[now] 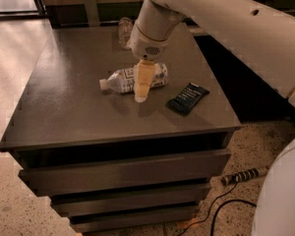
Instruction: Knock blue plastic bottle over
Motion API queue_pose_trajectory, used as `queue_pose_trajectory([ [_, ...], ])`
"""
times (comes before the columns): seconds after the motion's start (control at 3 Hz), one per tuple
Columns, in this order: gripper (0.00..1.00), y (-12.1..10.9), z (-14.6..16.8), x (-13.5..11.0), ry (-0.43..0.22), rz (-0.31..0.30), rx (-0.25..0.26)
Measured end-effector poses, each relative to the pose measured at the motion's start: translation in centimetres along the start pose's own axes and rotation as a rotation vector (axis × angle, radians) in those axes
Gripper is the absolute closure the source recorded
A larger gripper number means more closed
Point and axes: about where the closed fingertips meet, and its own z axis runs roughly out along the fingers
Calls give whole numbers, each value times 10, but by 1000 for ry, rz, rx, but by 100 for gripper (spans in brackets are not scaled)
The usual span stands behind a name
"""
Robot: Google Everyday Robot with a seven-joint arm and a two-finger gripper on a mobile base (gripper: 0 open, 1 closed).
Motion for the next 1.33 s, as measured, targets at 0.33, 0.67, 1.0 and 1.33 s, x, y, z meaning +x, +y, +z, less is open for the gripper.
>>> queue_pose_trajectory([
  [0.33, 0, 0, 0, 0, 0, 0, 0],
  [0.67, 0, 4, -10, 8, 1, 3, 17],
  [1.0, 0, 13, -37, 27, 17, 14, 51],
  [1.33, 0, 27, -71, 62, 10, 51, 100],
])
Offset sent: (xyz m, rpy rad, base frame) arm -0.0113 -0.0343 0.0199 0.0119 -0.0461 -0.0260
